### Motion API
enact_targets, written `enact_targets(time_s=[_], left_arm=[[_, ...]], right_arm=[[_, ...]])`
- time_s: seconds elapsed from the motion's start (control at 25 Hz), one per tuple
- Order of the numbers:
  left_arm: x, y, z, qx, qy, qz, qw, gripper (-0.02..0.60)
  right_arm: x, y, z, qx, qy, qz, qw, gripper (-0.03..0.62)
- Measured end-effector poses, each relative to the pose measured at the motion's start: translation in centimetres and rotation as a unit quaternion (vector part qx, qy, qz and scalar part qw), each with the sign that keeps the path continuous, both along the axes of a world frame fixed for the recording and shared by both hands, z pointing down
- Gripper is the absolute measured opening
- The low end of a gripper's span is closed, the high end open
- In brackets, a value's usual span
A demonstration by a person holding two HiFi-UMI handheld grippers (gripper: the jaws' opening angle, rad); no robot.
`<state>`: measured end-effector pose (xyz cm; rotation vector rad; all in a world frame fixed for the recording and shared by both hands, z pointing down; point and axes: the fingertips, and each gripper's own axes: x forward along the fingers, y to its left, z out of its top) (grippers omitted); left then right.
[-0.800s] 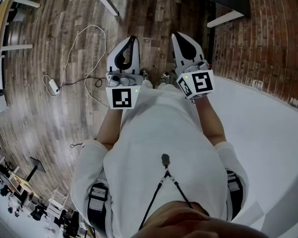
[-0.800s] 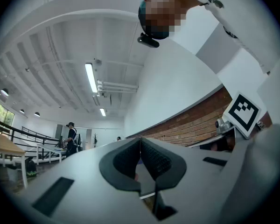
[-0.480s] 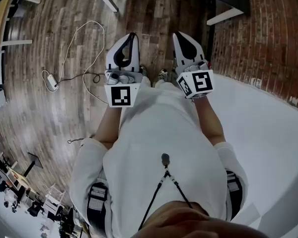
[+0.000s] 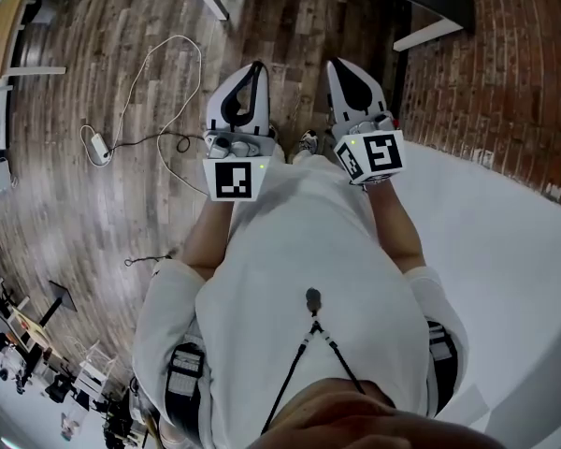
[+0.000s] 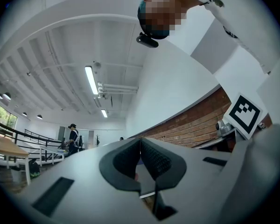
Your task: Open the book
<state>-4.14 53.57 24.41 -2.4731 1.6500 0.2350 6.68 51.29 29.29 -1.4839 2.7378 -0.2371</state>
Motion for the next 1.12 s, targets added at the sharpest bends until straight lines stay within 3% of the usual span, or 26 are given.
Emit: enact_targets(time_s=[0.44,1.12], left_arm=[[-2.7,0.1,-0.6,0.013,0.005,0.003,0.9999,0.023],[-10.7,-1.3,-1.0,0.027,0.011,0.008,0.9995,0.023]], right_arm=[[-2.2,0.0,-0.9,0.018,-0.014,0.012,1.000,0.037],[-10.3,-1.7,-1.6,0.031,0.002,0.022,0.999,0.037]])
